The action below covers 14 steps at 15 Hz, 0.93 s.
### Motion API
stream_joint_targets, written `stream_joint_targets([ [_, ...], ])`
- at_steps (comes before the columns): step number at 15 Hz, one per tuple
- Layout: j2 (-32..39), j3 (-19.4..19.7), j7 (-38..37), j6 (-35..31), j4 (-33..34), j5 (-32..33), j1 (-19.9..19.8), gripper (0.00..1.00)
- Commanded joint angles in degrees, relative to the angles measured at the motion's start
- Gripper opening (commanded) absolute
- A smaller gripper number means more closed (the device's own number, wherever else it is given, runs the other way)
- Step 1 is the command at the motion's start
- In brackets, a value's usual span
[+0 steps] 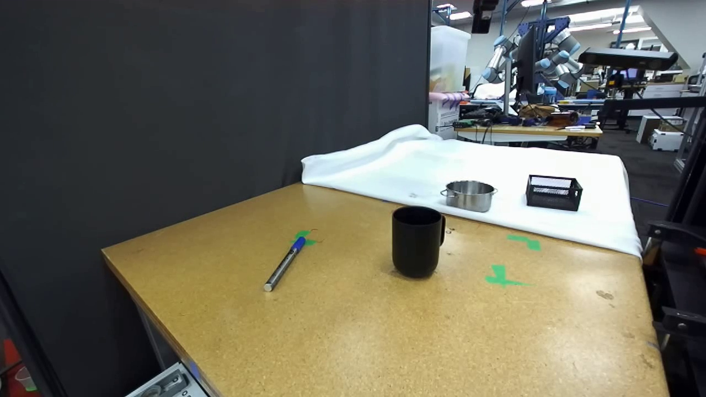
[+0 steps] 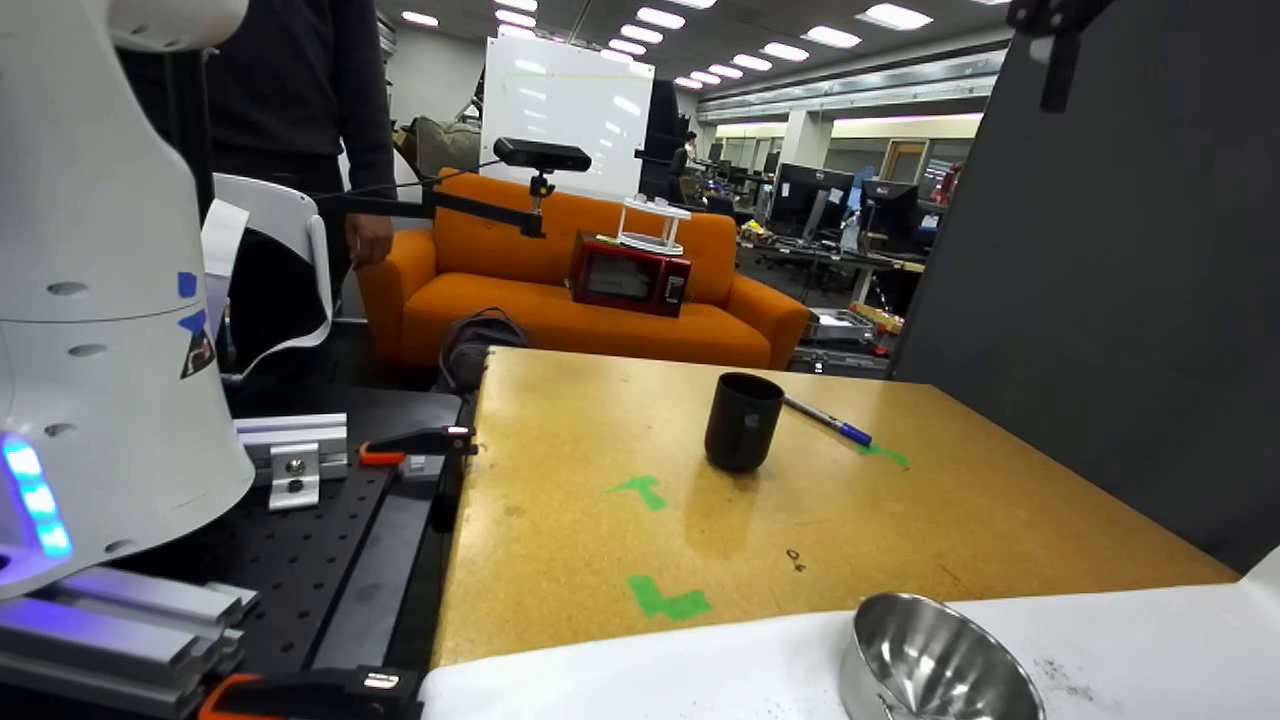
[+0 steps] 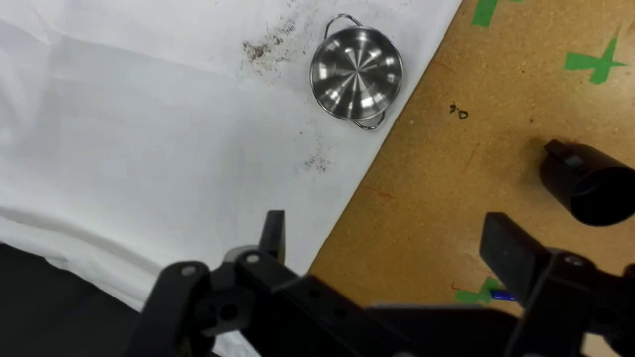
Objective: Place the cup close to the sheet
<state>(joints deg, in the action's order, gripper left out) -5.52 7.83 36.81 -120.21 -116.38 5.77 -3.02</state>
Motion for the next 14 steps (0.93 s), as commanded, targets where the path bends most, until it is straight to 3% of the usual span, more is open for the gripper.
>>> stream_joint_targets([
  [1,0.76,0.25,8.08,-7.70,-3.11,-10.75,0.32,1.00],
  [2,1.28,-0.04,11.57,-9.31,-3.71,-13.15,0.65,1.00],
  [5,2.99,-1.83,20.10,-8.66,-4.74,-12.04,1.60,1.00],
  [11,3.19,-5.27,29.53,-7.52,-6.45,-5.10,3.02,1.00],
  [14,4.04,-6.24,29.83,-7.71,-7.28,-1.86,3.44,1.00],
])
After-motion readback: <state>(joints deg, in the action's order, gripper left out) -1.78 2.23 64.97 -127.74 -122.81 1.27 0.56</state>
